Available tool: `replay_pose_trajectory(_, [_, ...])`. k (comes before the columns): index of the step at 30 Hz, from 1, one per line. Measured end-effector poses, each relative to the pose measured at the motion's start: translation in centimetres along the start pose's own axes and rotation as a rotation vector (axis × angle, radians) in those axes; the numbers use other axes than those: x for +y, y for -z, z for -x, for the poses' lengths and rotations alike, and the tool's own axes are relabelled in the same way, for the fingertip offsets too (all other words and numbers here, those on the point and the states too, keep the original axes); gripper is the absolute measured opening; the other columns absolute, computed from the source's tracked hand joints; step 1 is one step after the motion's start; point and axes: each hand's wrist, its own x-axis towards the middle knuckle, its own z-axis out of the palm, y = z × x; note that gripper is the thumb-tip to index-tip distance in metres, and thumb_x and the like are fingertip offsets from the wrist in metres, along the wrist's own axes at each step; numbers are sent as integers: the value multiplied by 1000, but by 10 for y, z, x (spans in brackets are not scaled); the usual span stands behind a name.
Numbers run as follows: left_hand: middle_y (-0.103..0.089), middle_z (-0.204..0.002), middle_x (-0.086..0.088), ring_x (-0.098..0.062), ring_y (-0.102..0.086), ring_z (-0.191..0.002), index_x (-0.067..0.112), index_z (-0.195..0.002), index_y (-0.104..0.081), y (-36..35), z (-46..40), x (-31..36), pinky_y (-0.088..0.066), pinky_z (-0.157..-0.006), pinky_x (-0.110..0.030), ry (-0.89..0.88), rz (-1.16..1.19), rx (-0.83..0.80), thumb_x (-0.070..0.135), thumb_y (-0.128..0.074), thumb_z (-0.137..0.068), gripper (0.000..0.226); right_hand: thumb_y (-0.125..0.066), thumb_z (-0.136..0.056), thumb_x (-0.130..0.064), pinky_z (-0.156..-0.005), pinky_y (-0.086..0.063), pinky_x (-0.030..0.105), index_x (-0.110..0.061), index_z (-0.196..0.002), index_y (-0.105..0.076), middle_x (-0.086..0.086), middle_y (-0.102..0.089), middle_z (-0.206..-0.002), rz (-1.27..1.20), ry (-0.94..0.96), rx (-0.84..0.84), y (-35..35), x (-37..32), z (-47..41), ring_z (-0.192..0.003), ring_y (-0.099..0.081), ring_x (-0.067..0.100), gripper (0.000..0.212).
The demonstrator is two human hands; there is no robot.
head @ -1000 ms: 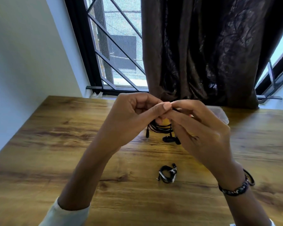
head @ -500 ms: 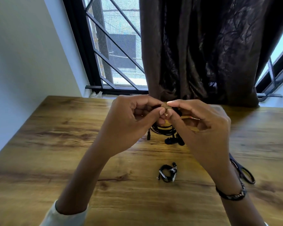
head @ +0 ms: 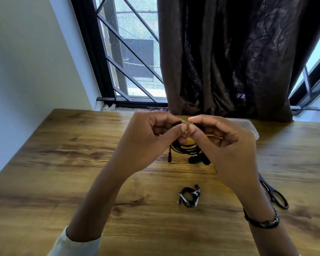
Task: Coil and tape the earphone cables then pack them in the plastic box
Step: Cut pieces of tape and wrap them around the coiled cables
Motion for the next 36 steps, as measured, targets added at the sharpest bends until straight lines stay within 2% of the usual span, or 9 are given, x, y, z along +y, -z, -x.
replay_pose_trajectory(7, [-76,-82,-4,-13,-72,-75,7,-97,-73,-2,1,-12,-57,-72,-22,109,119,-21,2,-64,-87,15,-67,-87,-4,-73,-56,17,-12,-105,-72,-3,-76,-91,-111,-126,-16,-2,12,4,-84,-73,11,21])
replay_pose_trajectory(12, [-76,-94,-2,-13,-72,-89,12,-108,-68,1,7,-33,-56,-72,-20,353,334,-2,12,-64,-84,25,-60,-92,-9,-77,-60,30,-18,-109,-70,-1,-77,-94,-297,-361,-6,-4,34,10,-92,-73,15,21])
replay_pose_trajectory(17, [-75,-98,-10,-21,-72,-90,4,-109,-68,-4,16,-74,-58,-71,-26,570,421,106,11,-67,-82,28,-63,-90,-10,-78,-58,23,-24,-105,-72,-1,-77,-94,-339,-554,-9,-21,67,24,-93,-73,13,22])
replay_pose_trajectory(21, [-74,-96,-15,-20,-73,-85,-1,-107,-68,-9,28,-111,-59,-73,-28,663,343,183,2,-67,-85,23,-72,-84,-13,-69,-58,19,-31,-99,-70,-6,-76,-91,-213,-690,1,-34,103,37,-86,-73,9,23])
replay_pose_trajectory(25, [-72,-98,-22,-28,-71,-89,-3,-107,-67,-18,43,-149,-58,-82,-39,749,185,238,-3,-67,-84,22,-73,-84,-9,-77,-59,25,-19,-96,-72,-3,-75,-89,-80,-776,-90,-47,140,55,-87,-72,13,17])
replay_pose_trajectory(27, [-71,-96,-24,-31,-71,-90,-3,-106,-68,-22,50,-164,-57,-83,-42,771,105,256,-4,-67,-84,22,-71,-85,-8,-79,-59,24,-15,-96,-73,-3,-74,-90,4,-777,-160,-53,154,64,-85,-71,7,13])
replay_pose_trajectory(31, [-74,-90,-14,-20,-71,-84,3,-102,-72,-27,62,-187,-59,-73,-27,770,-64,263,-1,-69,-83,20,-70,-87,-11,-75,-55,17,-16,-96,-72,-8,-71,-88,148,-748,-233,-64,170,75,-86,-68,4,11])
replay_pose_trajectory(34, [-73,-88,-11,-19,-70,-83,7,-102,-73,-31,63,-195,-59,-75,-32,773,-156,260,4,-71,-82,20,-69,-88,-13,-77,-55,17,-16,-100,-72,-6,-72,-92,221,-717,-247,-69,177,79,-86,-67,4,13])
replay_pose_trajectory(36, [-73,-89,-8,-16,-69,-82,10,-102,-73,-33,62,-199,-58,-75,-30,765,-211,261,7,-71,-83,19,-69,-88,-13,-78,-55,19,-14,-101,-73,-4,-72,-93,258,-703,-249,-71,180,80,-87,-67,5,14])
